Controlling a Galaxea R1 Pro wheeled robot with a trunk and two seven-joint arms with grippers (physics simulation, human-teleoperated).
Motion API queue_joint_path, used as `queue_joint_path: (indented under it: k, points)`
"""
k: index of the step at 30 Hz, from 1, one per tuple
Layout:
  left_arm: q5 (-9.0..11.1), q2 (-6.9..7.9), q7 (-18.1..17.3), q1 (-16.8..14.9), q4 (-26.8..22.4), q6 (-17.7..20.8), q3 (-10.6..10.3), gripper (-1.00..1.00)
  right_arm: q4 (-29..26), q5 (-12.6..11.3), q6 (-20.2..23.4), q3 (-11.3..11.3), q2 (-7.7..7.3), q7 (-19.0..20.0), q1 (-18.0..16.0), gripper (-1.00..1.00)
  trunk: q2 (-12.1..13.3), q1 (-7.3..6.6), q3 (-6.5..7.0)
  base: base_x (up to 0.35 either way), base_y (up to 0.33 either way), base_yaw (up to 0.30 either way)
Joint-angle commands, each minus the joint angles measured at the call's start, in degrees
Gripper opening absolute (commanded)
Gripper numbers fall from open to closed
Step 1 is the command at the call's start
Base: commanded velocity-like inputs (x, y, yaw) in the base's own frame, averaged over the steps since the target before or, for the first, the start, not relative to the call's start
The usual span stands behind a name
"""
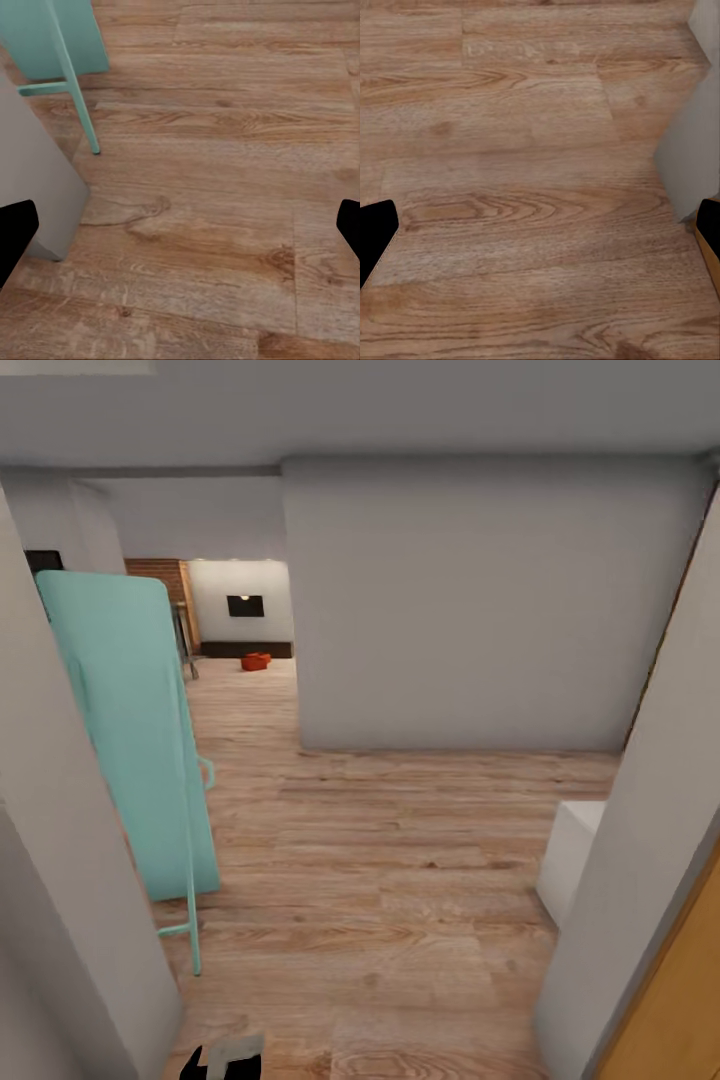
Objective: Move the two storage containers from the living room to the garage. In the garage, place one container on the floor and stack the other container on top of it (either order is fine).
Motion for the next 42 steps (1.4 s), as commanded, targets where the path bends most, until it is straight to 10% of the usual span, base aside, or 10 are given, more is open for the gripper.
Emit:
queue_joint_path:
  k: [1,42]
  points:
    - [0.55,0.02,0.25,-0.05,0.04,-0.20,-0.50,1.00,0.07,0.05,-0.11,0.22,0.00,-0.35,-0.04,1.00,-0.03,0.03,-0.06,0.339,0.000,0.000]
    - [0.55,0.02,0.27,-0.05,0.04,-0.20,-0.51,1.00,0.03,0.02,-0.11,0.80,0.00,-0.35,-0.04,1.00,-0.03,0.03,-0.97,0.339,0.000,0.019]
